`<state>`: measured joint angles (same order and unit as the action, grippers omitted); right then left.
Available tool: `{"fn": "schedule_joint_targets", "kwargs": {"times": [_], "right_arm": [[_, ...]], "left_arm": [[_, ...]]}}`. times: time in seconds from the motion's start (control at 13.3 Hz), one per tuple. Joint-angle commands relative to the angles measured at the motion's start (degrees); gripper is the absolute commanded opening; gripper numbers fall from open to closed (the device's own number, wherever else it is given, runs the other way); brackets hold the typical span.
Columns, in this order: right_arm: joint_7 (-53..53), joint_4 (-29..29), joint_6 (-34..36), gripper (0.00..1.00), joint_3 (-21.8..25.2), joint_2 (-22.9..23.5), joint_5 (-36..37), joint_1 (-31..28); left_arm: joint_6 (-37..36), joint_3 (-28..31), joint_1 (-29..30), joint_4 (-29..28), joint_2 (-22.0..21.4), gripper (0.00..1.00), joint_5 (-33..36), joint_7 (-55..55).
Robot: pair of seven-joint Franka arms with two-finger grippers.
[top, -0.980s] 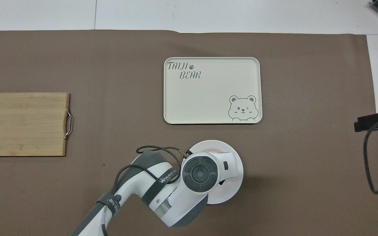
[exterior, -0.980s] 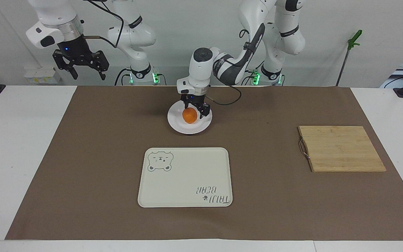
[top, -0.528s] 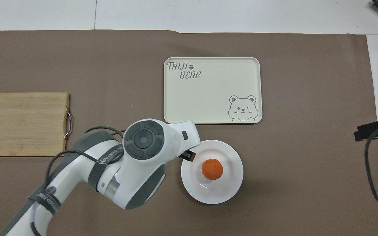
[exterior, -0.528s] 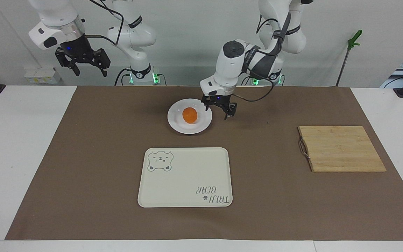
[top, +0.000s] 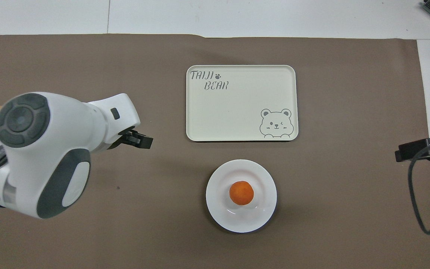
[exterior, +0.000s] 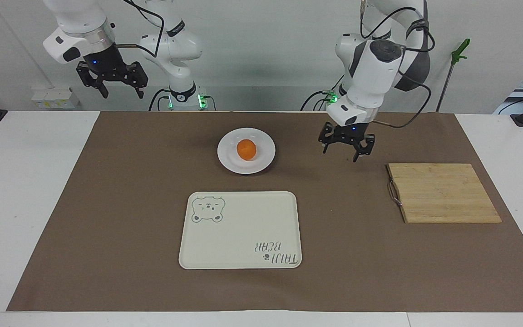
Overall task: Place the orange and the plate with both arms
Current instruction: 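Retract the left gripper while the right gripper reaches toward the plate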
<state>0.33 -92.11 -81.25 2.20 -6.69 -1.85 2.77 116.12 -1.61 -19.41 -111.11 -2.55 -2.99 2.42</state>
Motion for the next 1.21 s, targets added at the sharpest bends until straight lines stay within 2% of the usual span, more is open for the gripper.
{"fn": "schedule_joint_targets", "kwargs": {"times": [0.0,0.23,0.53,0.83,0.98,1.06,1.13], "right_arm": [[0.9,-7.87,-7.31,1.0,-0.09,-1.57,-8.65,-0.57],[3.54,-14.92,-17.95,1.0,-0.17,-0.53,-14.91,1.27],[2.93,-16.51,-23.59,1.0,-0.17,4.65,-21.94,2.24],[-5.94,-26.26,-33.34,1.0,-0.17,5.64,-28.02,4.52],[-7.7,-28.55,-34.15,1.0,-0.17,6.42,-29.42,5.31],[-11.02,-30.91,-36.06,1.0,-0.17,6.95,-33.7,5.58],[-13.84,-33.98,-38.95,1.0,-0.26,6.95,-37.13,5.76]], "left_arm": [[-9.82,-0.68,4.54,8.41,0.09,1.0,0.88,2.23],[-18.1,-0.68,9.2,16.95,0.44,1.0,1.15,6.71],[-26.98,-0.59,13.08,27.59,4.56,1.0,4.04,8.47],[-30.33,-0.51,15.02,28.58,4.49,1.0,5.1,11.02],[-29.98,-0.5,15.11,25.35,2.48,1.0,4.75,10.06],[-28.68,-0.5,15.11,21.85,0.46,1.0,4.75,9.27],[-27.1,-0.5,15.02,20.77,0.01,1.0,4.75,8.92]]}}
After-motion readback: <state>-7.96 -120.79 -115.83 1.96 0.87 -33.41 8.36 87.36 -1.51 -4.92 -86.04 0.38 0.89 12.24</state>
